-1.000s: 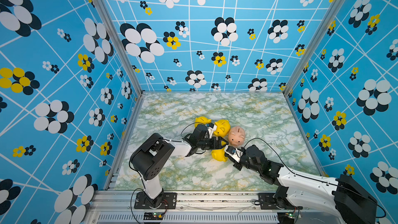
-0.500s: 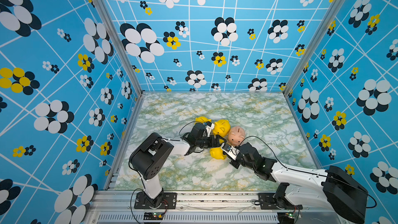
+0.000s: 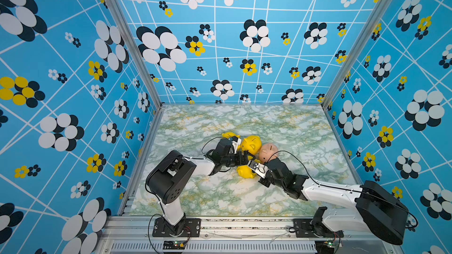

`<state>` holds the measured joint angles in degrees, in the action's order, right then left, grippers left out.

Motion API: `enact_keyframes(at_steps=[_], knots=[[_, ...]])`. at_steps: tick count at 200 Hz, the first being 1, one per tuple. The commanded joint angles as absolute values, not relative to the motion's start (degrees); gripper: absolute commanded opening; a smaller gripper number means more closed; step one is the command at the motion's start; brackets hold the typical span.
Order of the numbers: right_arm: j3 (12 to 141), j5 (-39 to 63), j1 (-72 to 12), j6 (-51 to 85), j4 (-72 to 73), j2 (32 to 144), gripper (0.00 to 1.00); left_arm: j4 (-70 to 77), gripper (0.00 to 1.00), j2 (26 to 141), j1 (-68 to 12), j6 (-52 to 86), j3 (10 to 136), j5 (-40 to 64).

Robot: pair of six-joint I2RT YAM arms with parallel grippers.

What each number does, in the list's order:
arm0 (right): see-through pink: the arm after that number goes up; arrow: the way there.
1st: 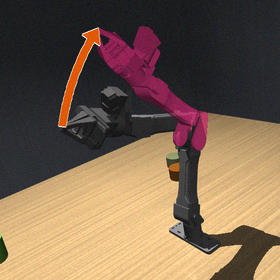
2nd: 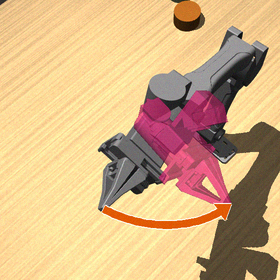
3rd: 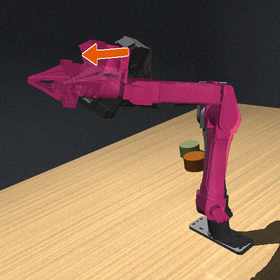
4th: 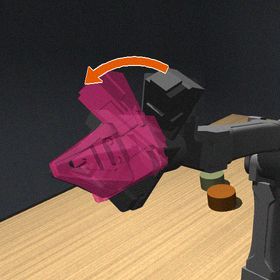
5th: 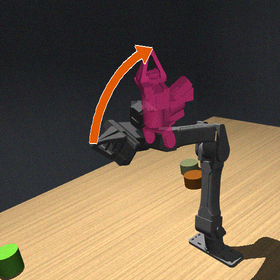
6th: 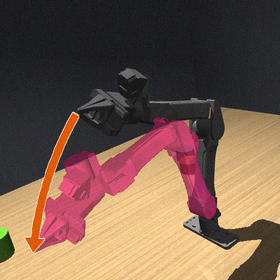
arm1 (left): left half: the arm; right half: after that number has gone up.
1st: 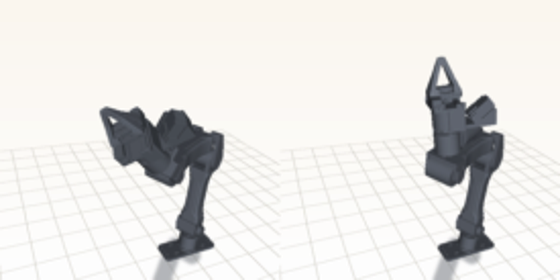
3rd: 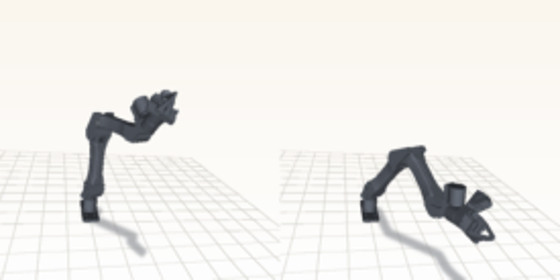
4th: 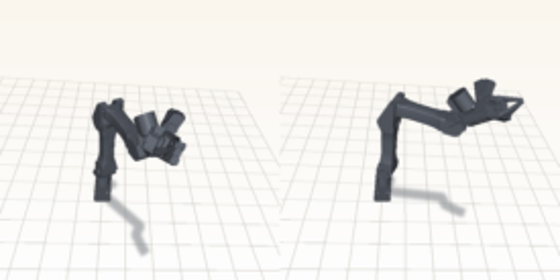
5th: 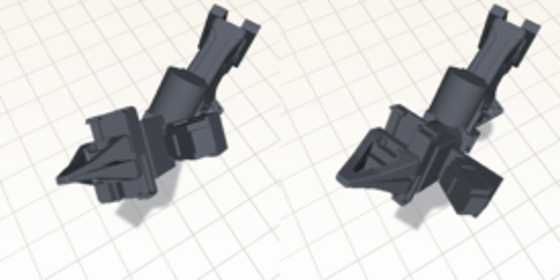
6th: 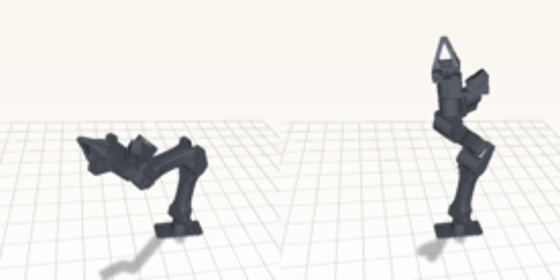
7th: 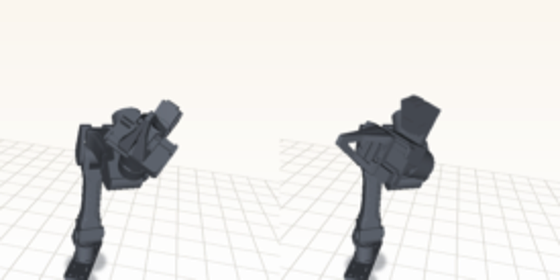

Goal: Open piggy banks
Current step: Open the lid on the piggy bank.

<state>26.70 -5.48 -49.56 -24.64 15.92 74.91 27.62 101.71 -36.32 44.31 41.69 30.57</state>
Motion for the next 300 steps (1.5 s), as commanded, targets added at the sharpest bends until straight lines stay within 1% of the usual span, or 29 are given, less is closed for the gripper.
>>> enact_keyframes(at_steps=[1, 8, 39, 60, 79, 115, 154, 166, 180, 199, 209, 236, 280, 300], knots=[[30.7, 3.3, -50.2, -33.0, 14.8, 79.7, 0.02, -12.1, 0.94, 111.7, -39.6, 38.0, 33.0, 26.7], [31.4, 3.1, -50.5, -34.5, 14.4, 80.8, 0.0, -12.2, 0.94, 111.7, -39.7, 37.9, 33.0, 26.7], [34.1, 2.0, -51.1, -38.4, 13.3, 84.9, 0.0, -12.5, 0.94, 111.4, -39.6, 37.8, 33.0, 26.7], [33.3, 2.1, -51.5, -39.2, 16.1, 85.5, 0.0, -12.8, 0.94, 110.9, -39.5, 38.0, 33.0, 26.6], [33.3, -1.5, -53.8, -41.6, 18.1, 87.1, 0.0, -12.9, 0.94, 111.0, -39.4, 38.0, 33.0, 26.6], [32.0, -14.6, -60.3, -52.7, 25.3, 92.1, 0.0, -13.3, 0.94, 111.0, -39.4, 37.6, 33.4, 27.0], [29.7, -29.9, -65.7, -66.8, 40.7, 100.0, 0.0, -13.9, 0.94, 110.8, -38.9, 37.2, 34.0, 26.1], [29.1, -32.8, -66.7, -70.6, 44.9, 102.2, 0.0, -13.7, 0.93, 110.4, -38.7, 37.3, 33.8, 25.9], [27.6, -36.6, -68.1, -76.3, 54.1, 106.2, 0.0, -13.2, 0.93, 110.1, -38.4, 37.6, 33.3, 25.5], [27.5, -40.3, -69.4, -80.5, 60.4, 110.4, 0.0, -13.2, 0.93, 109.6, -38.4, 38.1, 33.0, 24.2], [27.4, -41.2, -69.7, -80.7, 62.0, 111.0, 0.0, -13.4, 0.93, 109.3, -38.4, 38.3, 32.9, 23.6], [27.6, -42.8, -69.7, -77.4, 59.9, 108.9, 0.0, -13.9, 0.93, 108.0, -38.4, 39.3, 32.3, 21.1], [25.0, -45.3, -69.0, -74.8, 64.2, 107.8, 0.0, -15.5, 0.93, 106.3, -38.4, 40.8, 32.0, 17.1], [24.0, -46.3, -68.7, -73.4, 64.0, 106.8, 0.0, -16.2, 0.93, 106.3, -38.5, 41.3, 32.0, 15.8]])
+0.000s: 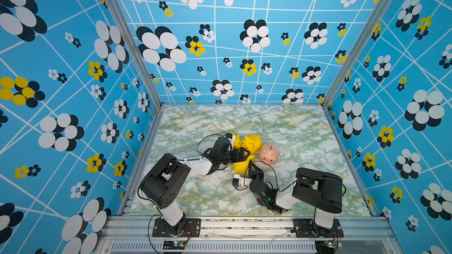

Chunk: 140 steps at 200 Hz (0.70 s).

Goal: Open piggy banks
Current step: Open the lid on the piggy bank.

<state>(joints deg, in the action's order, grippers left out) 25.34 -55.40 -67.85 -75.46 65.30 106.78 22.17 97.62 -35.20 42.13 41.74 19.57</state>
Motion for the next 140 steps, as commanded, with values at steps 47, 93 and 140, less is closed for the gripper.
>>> enact_keyframes(at_steps=[47, 93, 140], knots=[[21.0, -47.0, -68.0, -70.6, 62.3, 102.2, 0.0, -17.2, 0.93, 106.3, -38.6, 42.1, 32.4, 13.6], [18.8, -47.5, -67.3, -68.0, 58.9, 96.5, 0.0, -17.9, 0.93, 106.5, -38.5, 42.5, 32.6, 12.5], [16.9, -47.8, -66.0, -65.0, 58.7, 90.0, 0.0, -17.8, 0.93, 106.5, -38.6, 42.9, 32.5, 11.8]])
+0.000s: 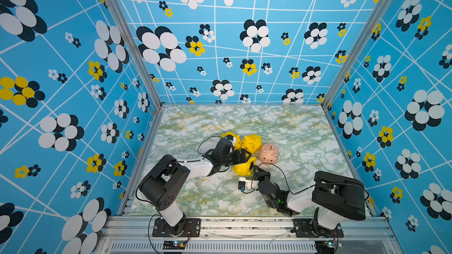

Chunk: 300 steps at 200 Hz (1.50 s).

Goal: Open piggy banks
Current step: Open the lid on the piggy bank.

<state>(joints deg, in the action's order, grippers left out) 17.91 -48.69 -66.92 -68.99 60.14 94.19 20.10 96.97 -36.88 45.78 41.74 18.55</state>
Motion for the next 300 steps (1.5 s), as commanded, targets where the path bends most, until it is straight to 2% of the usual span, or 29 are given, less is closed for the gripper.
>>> enact_keyframes(at_steps=[1, 29, 77, 154, 162, 169, 198, 199, 213, 259, 300], knots=[[16.9, -47.9, -65.9, -64.8, 58.6, 89.7, 0.0, -17.8, 0.93, 106.5, -38.6, 42.9, 32.4, 11.8], [15.4, -46.3, -63.8, -58.2, 55.8, 81.3, 0.0, -17.9, 0.93, 106.3, -38.6, 42.9, 32.4, 11.6], [16.3, -31.7, -57.5, -39.2, 28.5, 56.6, 0.0, -17.9, 0.93, 106.3, -38.6, 42.7, 32.6, 11.3], [21.0, -22.7, -56.5, -21.6, 15.6, 53.3, 0.0, -21.1, 0.93, 102.8, -40.3, 42.5, 33.9, 6.9], [21.5, -21.7, -56.0, -18.8, 14.2, 52.6, 0.05, -21.4, 0.93, 102.1, -41.0, 42.5, 34.1, 6.0], [22.0, -21.4, -55.8, -16.0, 12.7, 51.8, 0.15, -21.8, 0.93, 101.5, -41.6, 42.4, 34.3, 5.2], [21.7, -20.8, -55.6, -7.9, 10.8, 48.2, 0.67, -22.5, 0.94, 99.3, -43.4, 42.0, 35.0, 3.5], [21.6, -20.8, -55.6, -7.4, 10.7, 47.8, 0.71, -22.5, 0.94, 99.2, -43.3, 42.0, 35.0, 3.5], [21.1, -21.4, -55.5, -3.5, 10.2, 45.9, 0.97, -22.7, 0.95, 97.8, -43.4, 42.1, 35.4, 3.2], [21.5, -17.9, -55.4, 4.8, 4.8, 42.5, 1.0, -24.8, 0.98, 91.6, -43.4, 39.6, 38.0, 1.5], [23.1, -17.4, -54.7, 11.0, 1.9, 45.7, 1.0, -25.0, 0.99, 84.1, -43.4, 35.5, 38.9, 1.5]])
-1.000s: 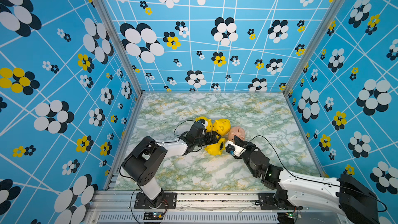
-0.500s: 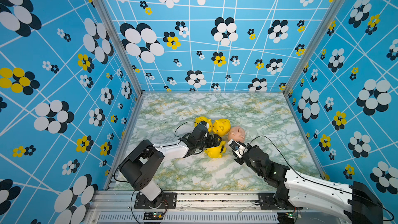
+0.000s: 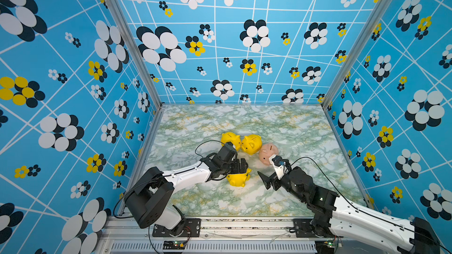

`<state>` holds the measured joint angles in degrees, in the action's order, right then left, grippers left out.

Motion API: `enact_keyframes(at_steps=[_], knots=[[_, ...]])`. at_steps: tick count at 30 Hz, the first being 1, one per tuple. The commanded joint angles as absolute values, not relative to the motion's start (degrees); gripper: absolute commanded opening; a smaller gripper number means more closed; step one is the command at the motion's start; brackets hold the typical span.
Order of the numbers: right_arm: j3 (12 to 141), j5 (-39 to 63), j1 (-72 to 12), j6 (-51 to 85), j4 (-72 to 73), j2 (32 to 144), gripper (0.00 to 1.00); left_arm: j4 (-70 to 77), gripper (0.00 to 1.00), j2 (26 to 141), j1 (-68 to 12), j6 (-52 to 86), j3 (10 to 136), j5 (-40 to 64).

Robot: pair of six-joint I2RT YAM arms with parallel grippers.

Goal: Open piggy banks
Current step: Open the lid on the piggy bank, then adjust the piggy bank at the center of the board.

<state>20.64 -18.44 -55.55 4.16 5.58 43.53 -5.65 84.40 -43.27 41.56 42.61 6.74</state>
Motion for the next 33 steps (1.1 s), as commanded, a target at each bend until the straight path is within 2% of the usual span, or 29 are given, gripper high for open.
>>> enact_keyframes(at_steps=[1, 12, 25, 33], knots=[[23.1, -17.4, -54.7, 11.0, 1.9, 45.7, 1.0, -24.9, 0.99, 83.8, -43.4, 35.4, 38.9, 1.6], [28.8, -23.9, -53.9, 24.0, -4.3, 53.2, 1.0, -19.0, 0.99, 72.7, -44.8, 34.4, 31.1, -0.4], [30.5, -16.0, -54.0, 23.0, -5.3, 54.6, 1.0, -15.5, 0.99, 63.0, -46.8, 36.4, 25.6, -3.8], [31.7, -10.6, -54.0, 22.1, -3.6, 58.1, 0.99, -21.6, 0.99, 59.0, -44.2, 32.2, 32.7, -1.1]])
